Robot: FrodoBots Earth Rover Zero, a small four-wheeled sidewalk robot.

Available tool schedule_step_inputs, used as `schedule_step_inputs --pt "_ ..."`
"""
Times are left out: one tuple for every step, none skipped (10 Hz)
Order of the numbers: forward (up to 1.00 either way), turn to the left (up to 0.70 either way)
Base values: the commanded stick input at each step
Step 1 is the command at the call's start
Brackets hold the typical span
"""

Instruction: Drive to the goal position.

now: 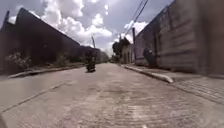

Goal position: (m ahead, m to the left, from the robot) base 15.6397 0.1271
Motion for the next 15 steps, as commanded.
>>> schedule_step_inputs --pt "0.85 0.0" --pt "0.85 0.0" --pt "0.85 0.0" --pt "0.85 0.0" --pt "0.85 0.0" --pt "0.85 0.0" --pt "0.85 0.0" --pt "0.85 0.0" --pt "0.85 0.0" --pt "0.85 0.0" --pt "0.85 0.0" --pt "0.85 0.0" --pt "0.85 0.0" --pt "0.48 0.0" --pt "0.0 0.0"
